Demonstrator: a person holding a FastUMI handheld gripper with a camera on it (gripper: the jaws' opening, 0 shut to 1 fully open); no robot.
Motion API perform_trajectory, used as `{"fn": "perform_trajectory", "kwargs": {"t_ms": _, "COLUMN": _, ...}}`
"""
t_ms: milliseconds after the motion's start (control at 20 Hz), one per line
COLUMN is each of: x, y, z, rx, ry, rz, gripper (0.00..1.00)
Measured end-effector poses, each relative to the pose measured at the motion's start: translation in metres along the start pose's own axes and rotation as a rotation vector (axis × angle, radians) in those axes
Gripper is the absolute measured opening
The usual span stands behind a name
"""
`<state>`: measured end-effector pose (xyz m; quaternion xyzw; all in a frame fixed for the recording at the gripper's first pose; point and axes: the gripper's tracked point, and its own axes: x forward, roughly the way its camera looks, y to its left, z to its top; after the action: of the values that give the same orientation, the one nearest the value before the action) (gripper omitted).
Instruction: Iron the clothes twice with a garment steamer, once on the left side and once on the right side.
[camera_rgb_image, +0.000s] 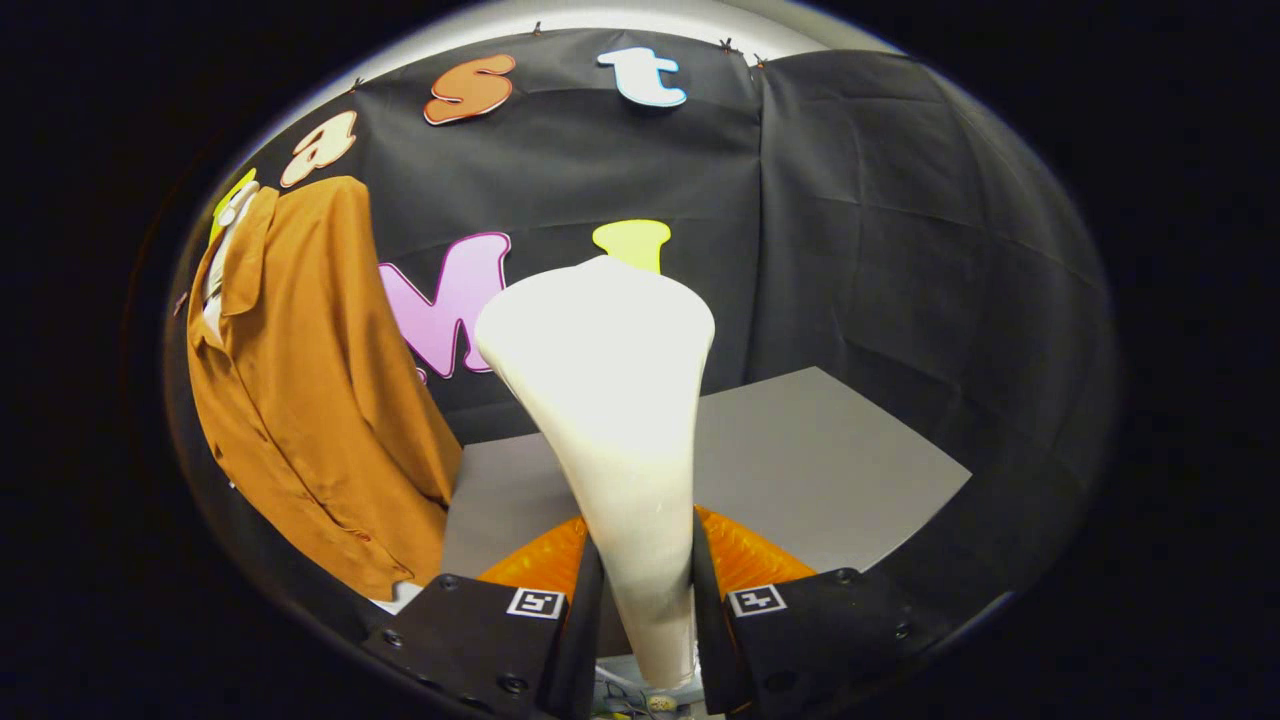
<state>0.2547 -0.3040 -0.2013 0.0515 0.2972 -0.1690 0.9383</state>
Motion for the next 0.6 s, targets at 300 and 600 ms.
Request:
{"fn": "perform_trajectory", "kwargs": {"t_ms": 300, "x": -0.052, "y": 0.090, "z": 0.012, "rx": -0.009, "ry": -0.093, "rz": 0.045, "gripper": 0.44}}
{"fn": "perform_trajectory", "kwargs": {"t_ms": 600, "x": -0.067, "y": 0.180, "z": 0.012, "rx": -0.051, "ry": -0.124, "rz": 0.090, "gripper": 0.45}}
